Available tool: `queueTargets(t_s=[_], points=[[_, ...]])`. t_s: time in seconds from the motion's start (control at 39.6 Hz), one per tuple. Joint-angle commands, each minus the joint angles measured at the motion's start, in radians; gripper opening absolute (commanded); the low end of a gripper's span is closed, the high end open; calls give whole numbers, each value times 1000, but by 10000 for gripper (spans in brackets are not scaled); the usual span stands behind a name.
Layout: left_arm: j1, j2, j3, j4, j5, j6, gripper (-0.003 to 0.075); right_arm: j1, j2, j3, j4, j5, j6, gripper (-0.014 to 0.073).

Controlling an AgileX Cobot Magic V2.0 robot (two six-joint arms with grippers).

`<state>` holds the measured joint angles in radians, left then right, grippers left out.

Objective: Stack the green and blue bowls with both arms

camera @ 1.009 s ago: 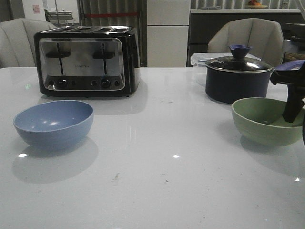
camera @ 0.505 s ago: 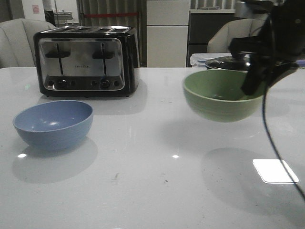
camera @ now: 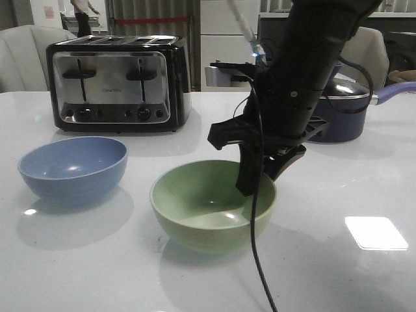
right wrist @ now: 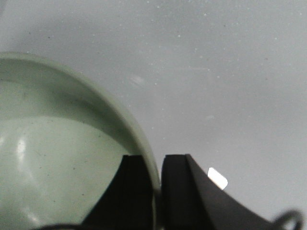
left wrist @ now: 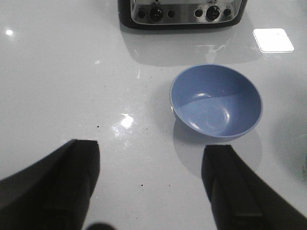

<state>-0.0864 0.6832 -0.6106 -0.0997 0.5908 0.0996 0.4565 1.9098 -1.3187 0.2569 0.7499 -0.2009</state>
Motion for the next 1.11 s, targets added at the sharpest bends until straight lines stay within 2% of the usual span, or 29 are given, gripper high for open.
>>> queueTargets(t_s=[0.0, 0.05, 0.23, 0.58, 0.83, 1.09], points=[[-4, 5, -28, -7, -64, -3, 505, 0, -49, -22, 15, -30, -10, 358], [-4, 5, -28, -7, -64, -3, 505, 0, -54, -22, 9, -37, -10, 386], [-4, 5, -28, -7, -72, -3, 505, 5, -214, 7, 1, -51, -47, 381], [-4, 5, -28, -7, -72, -3, 505, 9, -648, 274, -5, -148, -146, 381], [-4, 5, -28, -7, -87, -3, 505, 9, -923, 448, -21, -141, -153, 381], [-4, 16, -28, 3, -128, 2, 505, 9, -1097, 575, -20, -111, -153, 381]])
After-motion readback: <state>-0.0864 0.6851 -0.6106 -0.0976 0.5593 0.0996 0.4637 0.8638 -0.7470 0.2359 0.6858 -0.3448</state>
